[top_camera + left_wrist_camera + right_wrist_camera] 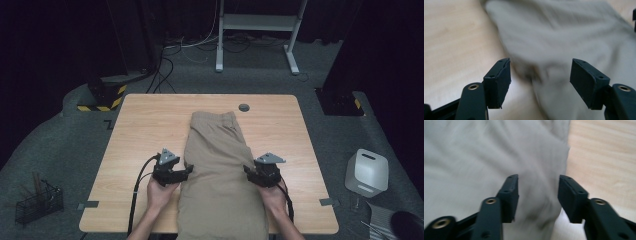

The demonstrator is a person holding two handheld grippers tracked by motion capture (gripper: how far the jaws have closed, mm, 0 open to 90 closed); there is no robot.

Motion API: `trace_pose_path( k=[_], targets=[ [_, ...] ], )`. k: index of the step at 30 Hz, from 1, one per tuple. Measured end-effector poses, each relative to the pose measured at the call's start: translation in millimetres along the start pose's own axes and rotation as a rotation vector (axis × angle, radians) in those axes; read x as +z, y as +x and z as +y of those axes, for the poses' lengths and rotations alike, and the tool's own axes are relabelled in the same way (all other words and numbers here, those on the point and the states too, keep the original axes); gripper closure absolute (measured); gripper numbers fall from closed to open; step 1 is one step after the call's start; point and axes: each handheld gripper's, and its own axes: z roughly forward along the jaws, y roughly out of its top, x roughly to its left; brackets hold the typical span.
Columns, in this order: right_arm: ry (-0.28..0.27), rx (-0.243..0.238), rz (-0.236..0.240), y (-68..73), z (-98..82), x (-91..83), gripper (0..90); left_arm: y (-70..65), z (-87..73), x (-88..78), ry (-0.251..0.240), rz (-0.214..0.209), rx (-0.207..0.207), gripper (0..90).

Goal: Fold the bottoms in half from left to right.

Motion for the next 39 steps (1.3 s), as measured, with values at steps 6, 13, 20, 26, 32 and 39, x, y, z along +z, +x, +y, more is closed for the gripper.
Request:
trace_pose_path(
  k=[6, 13, 20, 26, 32, 39],
  targets=[
    [0.081, -0.092, 0.007, 9.2, 6.1, 25.5, 62.2, 2.0, 12.7, 29.8, 0.078, 0.061, 0.037, 34.3],
    [0.096, -0.118, 0.012, 17.1, -7.7, 18.0, 59.2, -9.1, -5.0, 34.6, 0.149, 0.077, 0.094, 39.1],
    [0.105, -0.143, 0.053, 28.9, -25.6, -5.0, 59.3, -26.1, -23.8, 10.3, 0.158, 0.042, 0.140, 40.5],
    [-0.012, -0.054, 0.072, 12.2, -2.7, -14.8, 61.6, -12.1, -11.8, 16.9, 0.079, 0.032, 0.074, 36.7],
    [-0.019, 0.015, 0.016, -11.5, 32.6, 17.2, 63.0, 1.7, -6.4, 30.8, 0.060, 0.062, 0.020, 37.1],
    [0.046, 0.022, -0.018, -16.2, 33.2, 55.5, 69.6, -0.3, -10.5, 36.3, 0.087, 0.092, 0.069, 35.7]
  ],
)
